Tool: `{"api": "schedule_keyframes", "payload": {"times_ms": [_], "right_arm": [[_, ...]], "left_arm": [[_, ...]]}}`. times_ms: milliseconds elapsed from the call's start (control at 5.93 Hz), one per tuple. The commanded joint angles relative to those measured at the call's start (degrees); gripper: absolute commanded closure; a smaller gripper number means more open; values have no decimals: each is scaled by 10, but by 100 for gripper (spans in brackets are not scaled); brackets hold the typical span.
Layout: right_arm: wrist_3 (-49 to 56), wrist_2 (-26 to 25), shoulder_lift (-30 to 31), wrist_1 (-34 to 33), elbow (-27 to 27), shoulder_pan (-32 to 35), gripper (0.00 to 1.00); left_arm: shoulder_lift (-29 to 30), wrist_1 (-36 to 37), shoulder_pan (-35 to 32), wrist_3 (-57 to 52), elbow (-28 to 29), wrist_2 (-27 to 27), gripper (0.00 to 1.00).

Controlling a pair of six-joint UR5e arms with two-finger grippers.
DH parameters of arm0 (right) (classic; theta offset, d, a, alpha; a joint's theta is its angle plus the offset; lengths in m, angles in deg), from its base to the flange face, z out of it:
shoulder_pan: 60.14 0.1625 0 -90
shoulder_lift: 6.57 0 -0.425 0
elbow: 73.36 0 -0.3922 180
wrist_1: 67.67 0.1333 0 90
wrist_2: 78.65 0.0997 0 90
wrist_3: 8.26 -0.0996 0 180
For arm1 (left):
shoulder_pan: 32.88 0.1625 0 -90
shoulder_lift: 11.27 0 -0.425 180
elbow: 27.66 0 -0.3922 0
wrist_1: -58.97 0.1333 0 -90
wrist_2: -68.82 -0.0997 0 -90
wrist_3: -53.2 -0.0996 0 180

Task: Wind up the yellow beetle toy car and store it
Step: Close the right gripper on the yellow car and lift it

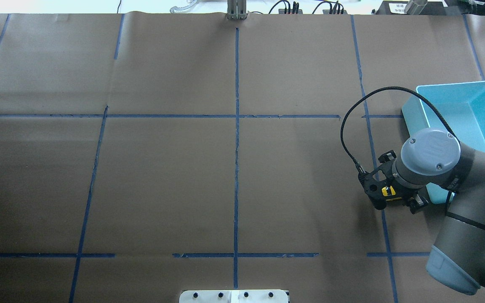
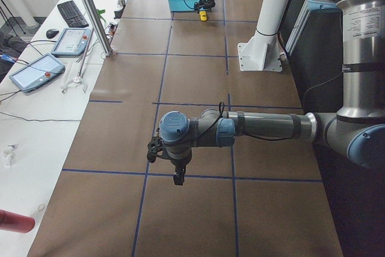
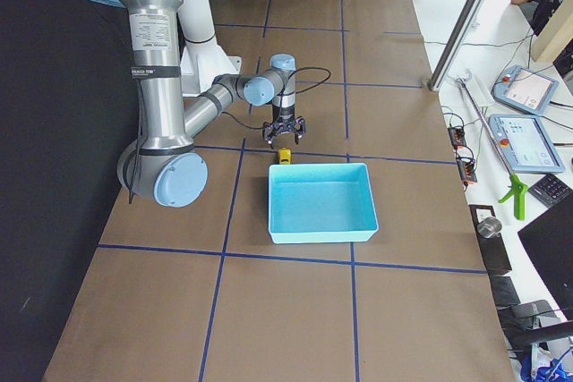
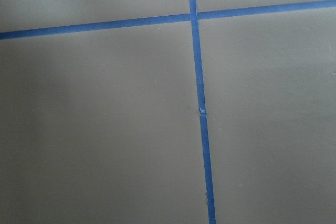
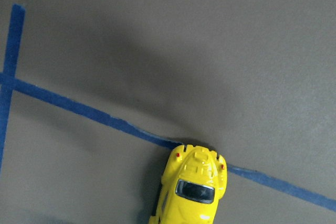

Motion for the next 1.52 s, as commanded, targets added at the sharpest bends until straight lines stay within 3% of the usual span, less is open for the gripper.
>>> {"api": "schedule_keyframes", "payload": {"times_ms": [0, 337, 1012, 1181, 1349], "right_arm": [[-2, 0, 9, 14, 15, -1, 0], [-17, 5, 9, 61, 44, -1, 0], [-26, 6, 10, 61, 55, 0, 0], [-25, 7, 10, 61, 54, 0, 13], [-24, 7, 10, 61, 56, 0, 49]], "left_arm": [[-1, 0, 0, 2, 2, 0, 0], [0, 0, 0, 2, 2, 0, 0], [3, 0, 0, 3, 2, -1, 0], [2, 0, 0, 4, 3, -1, 0], [1, 0, 0, 4, 3, -1, 0]]}}
